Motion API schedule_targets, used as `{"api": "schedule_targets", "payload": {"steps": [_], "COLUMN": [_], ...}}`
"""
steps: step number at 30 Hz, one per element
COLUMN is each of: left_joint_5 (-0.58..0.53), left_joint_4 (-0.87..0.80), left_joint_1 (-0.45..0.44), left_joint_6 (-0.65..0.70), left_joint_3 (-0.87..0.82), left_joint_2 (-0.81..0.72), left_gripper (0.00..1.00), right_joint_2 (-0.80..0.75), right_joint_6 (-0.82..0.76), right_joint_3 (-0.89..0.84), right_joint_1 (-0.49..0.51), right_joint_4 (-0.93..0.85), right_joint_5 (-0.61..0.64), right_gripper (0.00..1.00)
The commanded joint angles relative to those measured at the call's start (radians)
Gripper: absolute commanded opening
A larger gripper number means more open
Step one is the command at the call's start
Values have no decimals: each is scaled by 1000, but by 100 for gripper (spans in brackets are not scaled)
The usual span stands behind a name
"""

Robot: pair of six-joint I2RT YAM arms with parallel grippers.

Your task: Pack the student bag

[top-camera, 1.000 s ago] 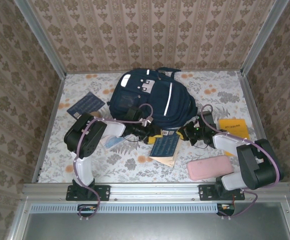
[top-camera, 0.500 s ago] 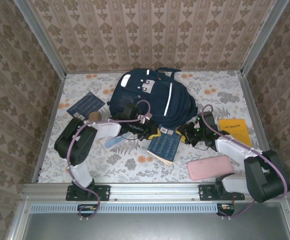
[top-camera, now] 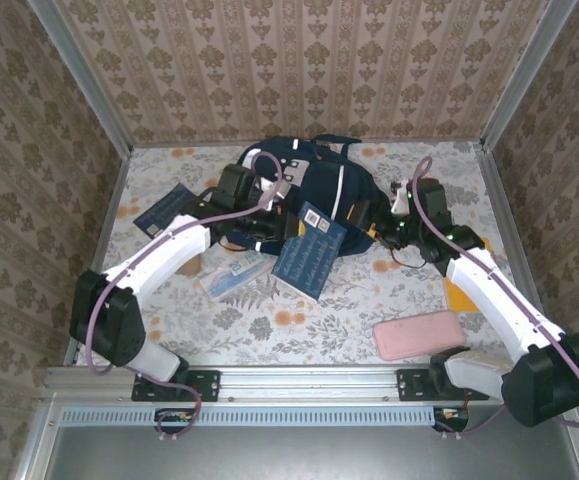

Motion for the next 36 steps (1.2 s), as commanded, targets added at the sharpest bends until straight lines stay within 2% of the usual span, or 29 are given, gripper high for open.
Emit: {"api": "schedule_targets", "payload": {"steps": [1, 4, 5, 7, 9, 12, 13, 15, 16, 17, 21, 27, 31, 34, 36], "left_joint_5": [-202, -381, -480, -658, -846, -981, -1018, -1086, -1106, -1125, -1168, -1148, -1165, -1169, -1167], "left_joint_4": [-103, -43, -6, 105, 281, 421, 451, 529, 569, 618, 744, 905, 999, 998, 998], "left_joint_1": [-6, -66, -94, -166, -236, -311, -335, -390, -414, -439, -518, -622, -670, -682, -689], "left_joint_6": [230, 368, 428, 565, 712, 876, 918, 1033, 1077, 1125, 1232, 1438, 1583, 1624, 1636], "left_joint_3": [55, 37, 21, -50, -149, -213, -229, -264, -283, -306, -355, -454, -501, -512, -517], "left_joint_2": [-61, -120, -146, -205, -259, -273, -266, -254, -251, -249, -248, -253, -224, -206, -199], "left_gripper": [0, 0, 0, 0, 0, 0, 0, 0, 0, 0, 0, 0, 0, 0, 0], "right_joint_2": [7, 26, 13, -12, -13, 0, -3, -9, -11, -12, -6, 16, 20, 7, -5], "right_joint_6": [-91, -5, 45, 150, 267, 458, 507, 614, 644, 674, 721, 735, 667, 611, 566], "right_joint_3": [96, 134, 119, 91, 68, 9, -11, -49, -56, -59, -57, -62, -37, -20, -5], "right_joint_1": [6, 7, 7, 6, 8, 22, 31, 58, 69, 84, 113, 125, 132, 131, 132], "right_joint_4": [-148, -162, -127, -74, 6, 153, 196, 293, 317, 335, 362, 421, 388, 353, 306], "right_joint_5": [17, -20, -33, -38, -107, -185, -186, -174, -163, -147, -113, -116, -124, -121, -103], "right_gripper": [64, 60, 60, 62, 66, 73, 77, 80, 85, 86, 88, 86, 71, 57, 43]}}
